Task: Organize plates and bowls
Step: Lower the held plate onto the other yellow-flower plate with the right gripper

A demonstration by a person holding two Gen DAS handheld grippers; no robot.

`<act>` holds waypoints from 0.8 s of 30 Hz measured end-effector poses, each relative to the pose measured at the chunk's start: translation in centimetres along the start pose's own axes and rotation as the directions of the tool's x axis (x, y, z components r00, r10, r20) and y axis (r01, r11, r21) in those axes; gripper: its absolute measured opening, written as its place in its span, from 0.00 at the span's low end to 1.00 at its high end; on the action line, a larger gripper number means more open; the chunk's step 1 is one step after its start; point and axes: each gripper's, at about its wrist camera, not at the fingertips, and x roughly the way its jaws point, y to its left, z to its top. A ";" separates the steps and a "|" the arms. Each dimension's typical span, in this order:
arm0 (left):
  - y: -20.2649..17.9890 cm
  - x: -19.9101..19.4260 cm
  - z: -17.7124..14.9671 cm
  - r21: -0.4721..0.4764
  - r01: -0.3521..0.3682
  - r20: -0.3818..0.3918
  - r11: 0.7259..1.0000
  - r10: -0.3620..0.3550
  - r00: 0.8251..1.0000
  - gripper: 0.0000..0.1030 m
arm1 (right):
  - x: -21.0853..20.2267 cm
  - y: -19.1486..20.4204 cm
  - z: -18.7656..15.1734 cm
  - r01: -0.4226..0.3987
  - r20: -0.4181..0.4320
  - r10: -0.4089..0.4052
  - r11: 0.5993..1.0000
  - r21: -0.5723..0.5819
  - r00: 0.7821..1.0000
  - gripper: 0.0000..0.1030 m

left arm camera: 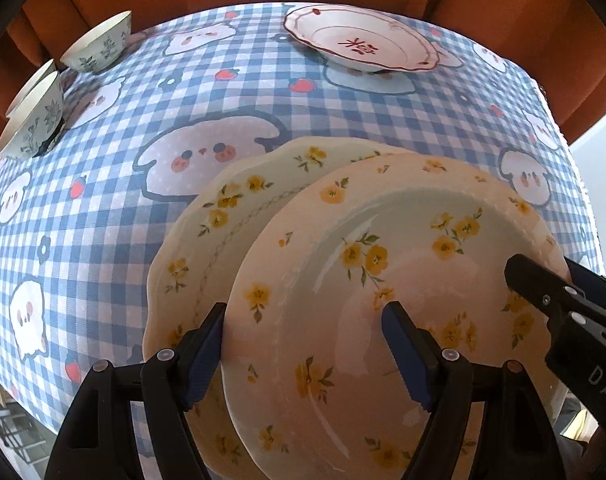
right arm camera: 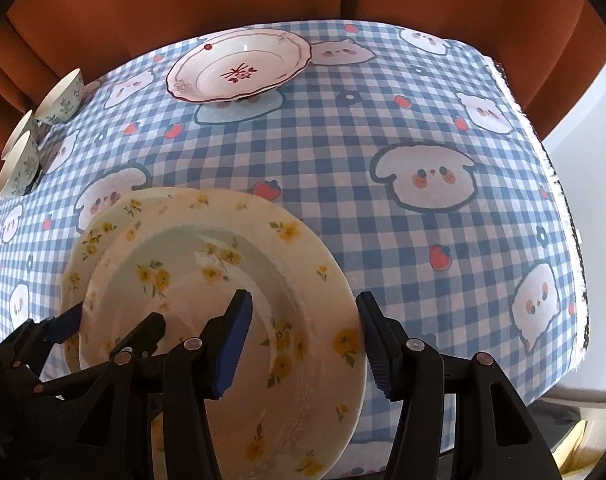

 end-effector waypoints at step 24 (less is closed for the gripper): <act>-0.9 -0.3 -0.2 -0.007 -0.129 0.053 0.992 0.129 0.990 0.79 | 1.0 0.1 0.8 -0.054 0.041 0.057 0.996 -0.071 0.998 0.49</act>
